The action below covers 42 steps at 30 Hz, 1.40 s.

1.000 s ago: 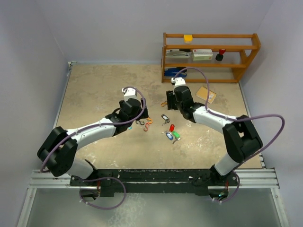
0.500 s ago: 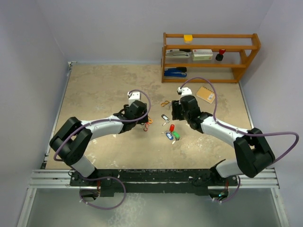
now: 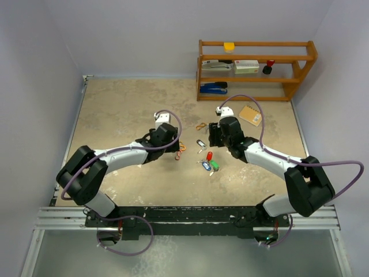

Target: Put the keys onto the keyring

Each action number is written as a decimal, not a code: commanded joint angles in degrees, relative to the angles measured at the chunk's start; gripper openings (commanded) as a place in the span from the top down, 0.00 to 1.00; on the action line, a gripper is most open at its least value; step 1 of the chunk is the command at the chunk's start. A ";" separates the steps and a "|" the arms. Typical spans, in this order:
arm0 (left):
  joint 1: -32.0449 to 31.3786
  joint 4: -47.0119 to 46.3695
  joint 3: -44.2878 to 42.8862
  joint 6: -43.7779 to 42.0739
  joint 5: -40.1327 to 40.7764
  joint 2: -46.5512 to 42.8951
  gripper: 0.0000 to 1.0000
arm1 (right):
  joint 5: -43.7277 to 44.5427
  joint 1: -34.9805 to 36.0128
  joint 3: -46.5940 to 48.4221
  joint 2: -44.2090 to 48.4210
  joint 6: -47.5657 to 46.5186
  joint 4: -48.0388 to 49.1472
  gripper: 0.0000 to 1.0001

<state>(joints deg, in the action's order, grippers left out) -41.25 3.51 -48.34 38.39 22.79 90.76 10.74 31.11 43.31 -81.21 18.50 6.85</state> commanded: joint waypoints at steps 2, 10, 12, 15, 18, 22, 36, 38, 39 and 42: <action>0.14 -2.81 2.65 1.77 -6.25 -4.90 0.29 | -0.20 0.26 -0.41 1.11 0.40 1.94 0.40; 0.14 -7.27 5.65 4.47 -12.26 -4.43 0.23 | 0.14 0.26 -0.89 1.96 0.39 2.03 0.40; 0.12 -8.06 6.33 4.90 -12.60 -4.08 0.22 | 0.28 0.26 -1.03 2.19 0.47 1.96 0.40; 0.18 -8.53 6.62 5.10 -12.59 -3.24 0.22 | 0.46 0.26 -1.12 2.52 0.48 1.98 0.40; 0.12 -9.43 6.88 5.34 -12.80 -2.28 0.21 | 0.57 0.26 -1.29 2.85 0.48 1.86 0.40; 0.13 -10.60 6.78 5.55 -13.33 -0.56 0.20 | 0.85 0.26 -1.41 3.07 0.62 1.78 0.40; 0.54 -11.21 6.11 5.95 -11.07 2.39 0.20 | 1.11 0.26 -2.08 3.75 1.31 1.66 0.40; 0.88 -10.89 5.97 5.79 -10.32 2.53 0.20 | 1.05 0.26 -2.26 3.98 1.36 1.61 0.40; 1.07 -10.67 5.76 5.69 -9.92 2.51 0.20 | 1.04 0.26 -2.43 4.03 1.41 1.59 0.40; 1.89 -10.32 5.47 5.28 -9.63 2.87 0.20 | 1.03 0.26 -2.68 4.30 1.35 1.53 0.40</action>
<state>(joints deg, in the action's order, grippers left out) -40.82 -8.16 -41.78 43.81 11.35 92.05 10.94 31.11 41.08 -78.56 19.09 7.18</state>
